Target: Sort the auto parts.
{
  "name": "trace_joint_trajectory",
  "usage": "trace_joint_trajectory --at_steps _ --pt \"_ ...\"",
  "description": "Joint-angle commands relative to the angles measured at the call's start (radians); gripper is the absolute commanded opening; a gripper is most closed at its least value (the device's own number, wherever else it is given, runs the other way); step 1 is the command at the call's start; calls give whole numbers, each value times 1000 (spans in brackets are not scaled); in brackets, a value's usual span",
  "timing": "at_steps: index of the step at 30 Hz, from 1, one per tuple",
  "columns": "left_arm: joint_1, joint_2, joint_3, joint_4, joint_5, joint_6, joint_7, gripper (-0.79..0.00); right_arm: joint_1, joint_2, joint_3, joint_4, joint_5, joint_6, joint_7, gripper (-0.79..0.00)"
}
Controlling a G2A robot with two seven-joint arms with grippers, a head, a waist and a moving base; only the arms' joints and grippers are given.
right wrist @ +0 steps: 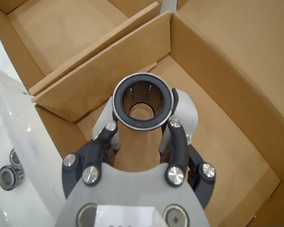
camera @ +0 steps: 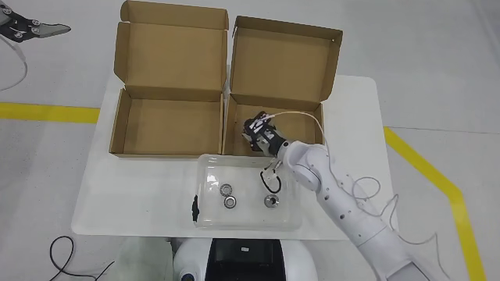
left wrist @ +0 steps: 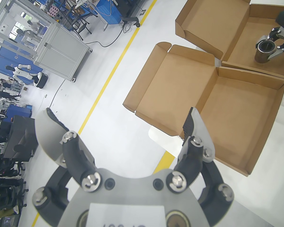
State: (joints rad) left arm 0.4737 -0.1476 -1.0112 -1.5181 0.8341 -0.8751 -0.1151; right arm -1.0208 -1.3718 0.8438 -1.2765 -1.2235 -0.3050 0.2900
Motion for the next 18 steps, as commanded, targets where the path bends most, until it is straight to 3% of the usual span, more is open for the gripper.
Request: trace_joint_trajectory --at_steps 1,2,4,5,6,7,8,18 --pt "0 0 0 0 0 0 0 0 7 -4 -3 15 10 -2 -3 -616" --pt "0 0 0 0 0 0 0 0 10 -5 -4 21 14 -3 -4 -591" --pt "0 0 0 0 0 0 0 0 14 -9 -6 30 23 -4 -7 -446" --pt "0 0 0 0 0 0 0 0 16 -10 -6 33 25 -5 -8 -332" --pt "0 0 0 0 0 0 0 0 18 -11 -6 36 28 -6 -8 -142" --pt "0 0 0 0 0 0 0 0 19 -12 -6 39 30 -6 -7 -34" --pt "0 0 0 0 0 0 0 0 20 -13 -6 41 33 -7 -7 0" --pt "0 0 0 0 0 0 0 0 14 -14 5 16 26 -24 -38 -3"
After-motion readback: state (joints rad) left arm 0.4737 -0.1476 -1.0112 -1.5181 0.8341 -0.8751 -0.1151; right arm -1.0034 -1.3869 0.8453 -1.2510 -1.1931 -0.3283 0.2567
